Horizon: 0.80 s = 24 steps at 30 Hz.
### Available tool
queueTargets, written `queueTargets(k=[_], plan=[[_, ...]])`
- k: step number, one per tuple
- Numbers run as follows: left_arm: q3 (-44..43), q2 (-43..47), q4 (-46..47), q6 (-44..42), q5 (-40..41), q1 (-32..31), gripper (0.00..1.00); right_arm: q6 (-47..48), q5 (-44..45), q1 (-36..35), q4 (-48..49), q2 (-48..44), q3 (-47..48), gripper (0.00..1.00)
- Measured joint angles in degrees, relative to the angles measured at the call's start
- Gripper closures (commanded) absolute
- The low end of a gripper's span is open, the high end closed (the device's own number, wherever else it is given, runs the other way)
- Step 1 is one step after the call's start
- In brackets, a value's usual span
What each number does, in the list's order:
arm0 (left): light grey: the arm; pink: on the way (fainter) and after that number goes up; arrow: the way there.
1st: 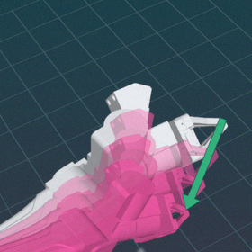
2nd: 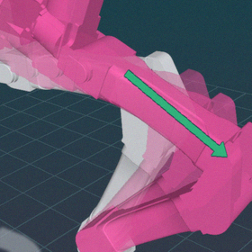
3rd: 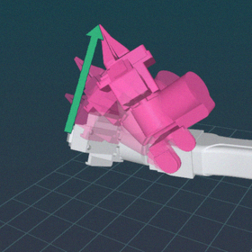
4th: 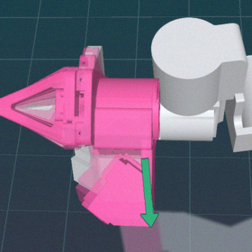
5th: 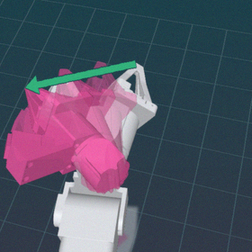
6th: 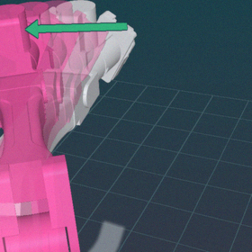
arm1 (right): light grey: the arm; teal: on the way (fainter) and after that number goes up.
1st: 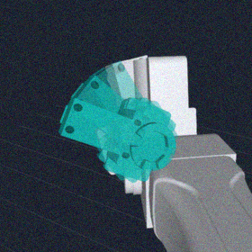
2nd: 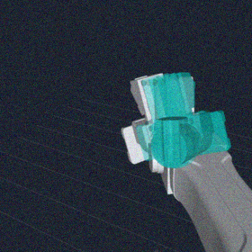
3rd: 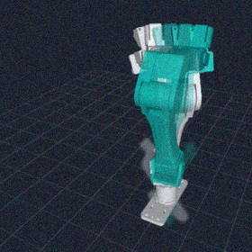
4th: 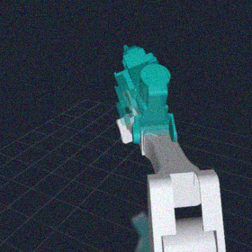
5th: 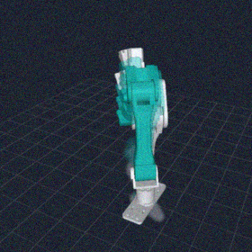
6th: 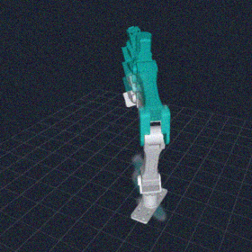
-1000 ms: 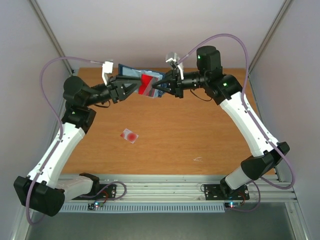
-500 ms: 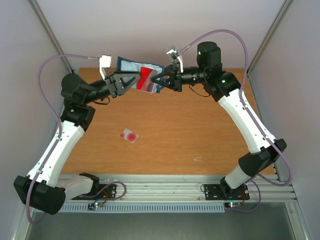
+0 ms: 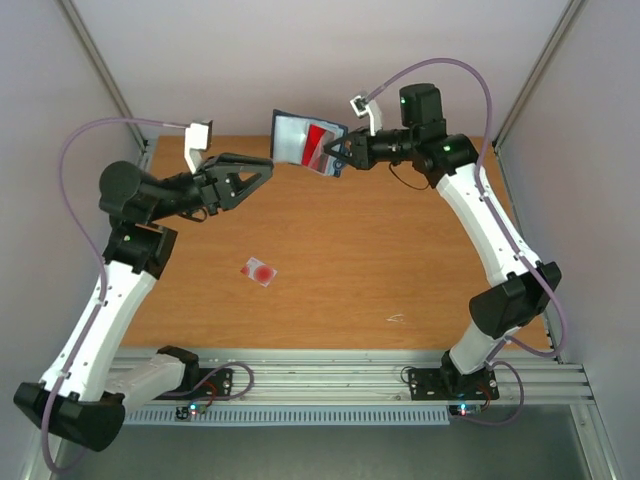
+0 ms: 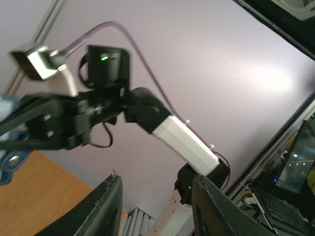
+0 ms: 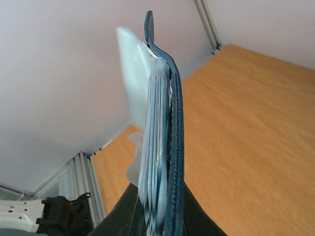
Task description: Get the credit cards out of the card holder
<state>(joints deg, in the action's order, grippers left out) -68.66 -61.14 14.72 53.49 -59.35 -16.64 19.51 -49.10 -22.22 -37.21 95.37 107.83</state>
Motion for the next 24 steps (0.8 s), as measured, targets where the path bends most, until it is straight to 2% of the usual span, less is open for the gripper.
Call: queueTargets(k=[8,16,24], plan=[[-0.02,0.63,1.64,-0.63,0.24,0.07,0.61,2.80,2.84,-2.54,-5.53,1.25,0.92,0.99],[-0.02,-2.34,-5.51,-3.93,3.65,-1.88,0.60,8.72,1.16,-7.93,-7.65,0.61,1.73,0.99],[0.68,-2.03,-9.49,-8.90,8.72,-1.42,0.62,10.82,-1.09,-7.96,-8.41,-0.24,1.86,0.99]])
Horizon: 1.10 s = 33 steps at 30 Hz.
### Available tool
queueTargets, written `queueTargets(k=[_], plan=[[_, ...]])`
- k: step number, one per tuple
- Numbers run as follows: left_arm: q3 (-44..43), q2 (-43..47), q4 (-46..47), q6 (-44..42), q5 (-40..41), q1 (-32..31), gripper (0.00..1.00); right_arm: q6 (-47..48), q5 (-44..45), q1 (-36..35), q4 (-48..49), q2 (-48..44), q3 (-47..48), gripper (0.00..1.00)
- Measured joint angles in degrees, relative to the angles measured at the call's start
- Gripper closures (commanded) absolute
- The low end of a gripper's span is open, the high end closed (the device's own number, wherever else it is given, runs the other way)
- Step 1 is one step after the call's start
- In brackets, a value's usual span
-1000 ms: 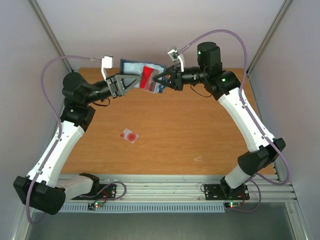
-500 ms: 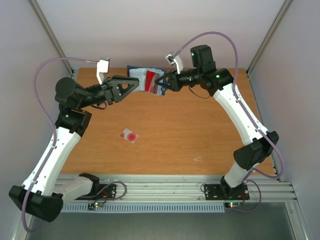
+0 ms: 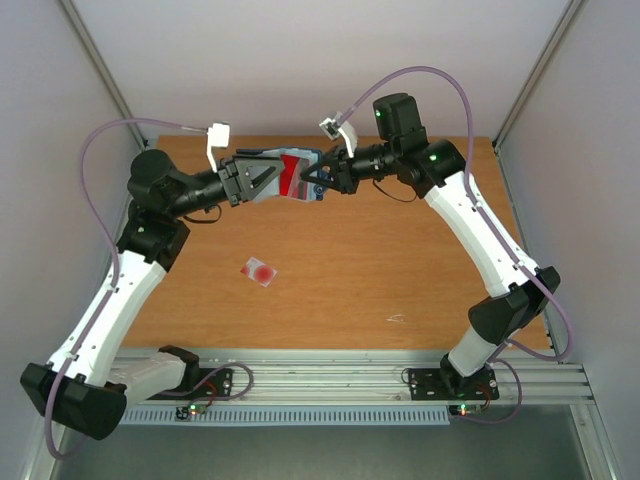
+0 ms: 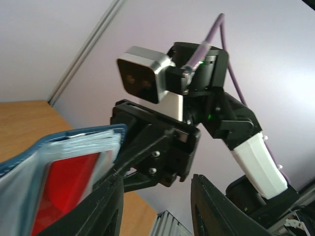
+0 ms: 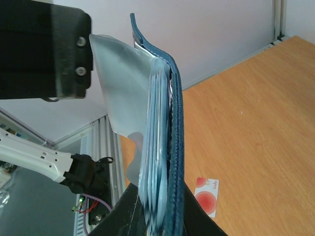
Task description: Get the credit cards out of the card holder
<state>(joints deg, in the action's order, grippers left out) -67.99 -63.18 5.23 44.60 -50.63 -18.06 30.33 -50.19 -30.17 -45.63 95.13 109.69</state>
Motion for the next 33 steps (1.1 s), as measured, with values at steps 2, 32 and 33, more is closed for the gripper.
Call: queueTargets(k=[2,32,33], plan=[[0.50,0.00,-0.61,-0.57,0.76,0.00,0.62,0.22,-0.26,0.00,-0.07,-0.04,0.00,0.99],[1.31,1.27,-3.87,-5.31,2.16,0.26,0.60,5.97,-4.07,-1.22,-2.43,-2.36,0.00,0.99],[1.31,1.27,-3.45,-5.62,1.57,-0.02,0.59,5.97,-4.28,-1.22,-2.38,-2.36,0.00,0.99]])
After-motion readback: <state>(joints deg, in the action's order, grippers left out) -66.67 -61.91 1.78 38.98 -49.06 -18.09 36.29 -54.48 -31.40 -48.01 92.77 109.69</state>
